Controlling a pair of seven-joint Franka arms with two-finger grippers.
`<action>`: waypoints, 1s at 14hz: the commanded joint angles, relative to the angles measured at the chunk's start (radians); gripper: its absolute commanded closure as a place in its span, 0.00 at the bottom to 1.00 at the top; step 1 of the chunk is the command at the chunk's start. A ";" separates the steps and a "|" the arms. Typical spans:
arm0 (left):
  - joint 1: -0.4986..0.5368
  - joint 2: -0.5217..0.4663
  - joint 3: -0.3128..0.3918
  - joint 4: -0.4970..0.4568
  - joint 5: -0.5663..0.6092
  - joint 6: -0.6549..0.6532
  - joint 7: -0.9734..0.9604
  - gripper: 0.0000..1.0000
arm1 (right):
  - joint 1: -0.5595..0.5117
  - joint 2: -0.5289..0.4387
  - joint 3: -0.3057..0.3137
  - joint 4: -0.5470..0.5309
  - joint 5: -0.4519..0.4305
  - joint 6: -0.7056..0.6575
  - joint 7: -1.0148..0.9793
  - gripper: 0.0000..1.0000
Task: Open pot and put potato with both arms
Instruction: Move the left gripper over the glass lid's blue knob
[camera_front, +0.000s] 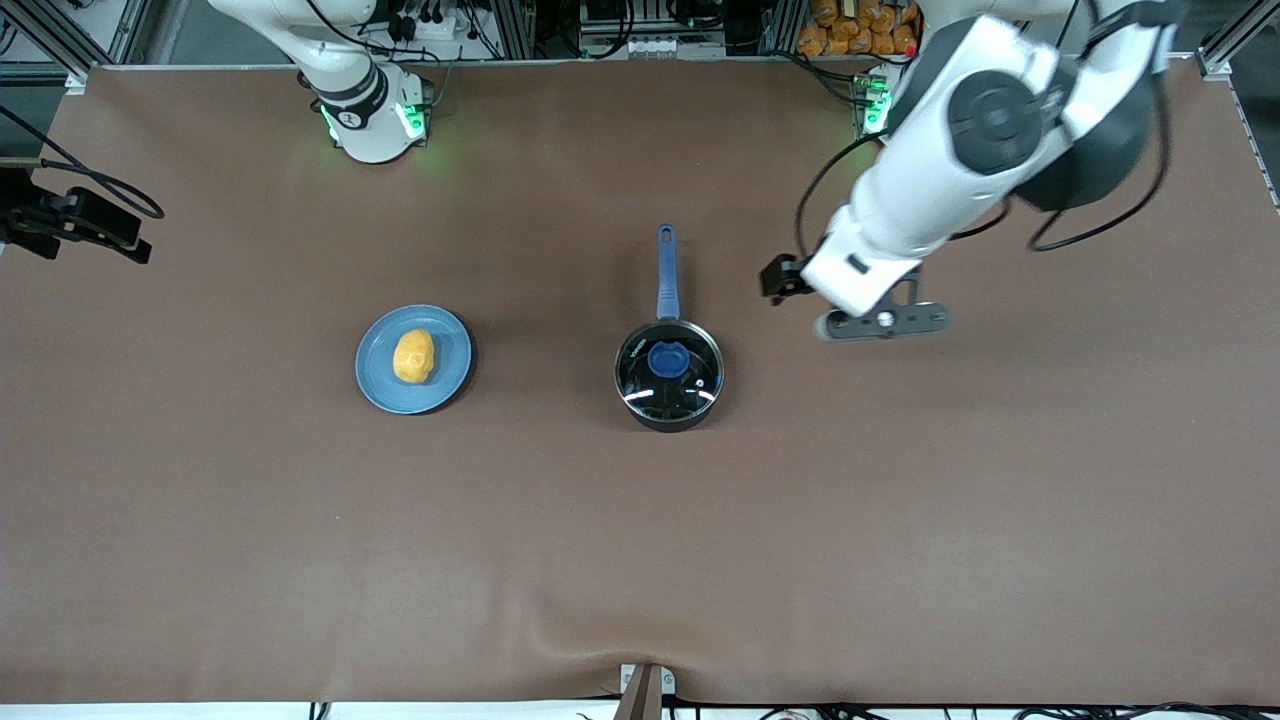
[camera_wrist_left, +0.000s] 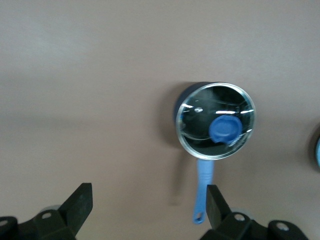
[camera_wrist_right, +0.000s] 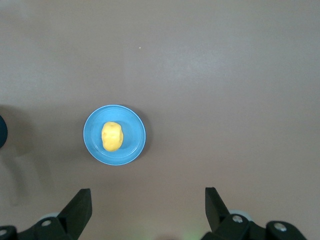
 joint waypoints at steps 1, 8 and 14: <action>-0.088 0.092 0.007 0.026 0.082 0.067 -0.131 0.00 | -0.014 0.002 0.007 0.009 0.016 -0.005 -0.001 0.00; -0.197 0.224 0.013 0.043 0.162 0.203 -0.201 0.00 | -0.014 0.002 0.005 0.009 0.016 -0.005 -0.001 0.00; -0.239 0.344 0.018 0.089 0.262 0.306 -0.322 0.00 | -0.016 0.004 0.005 0.009 0.016 -0.005 -0.003 0.00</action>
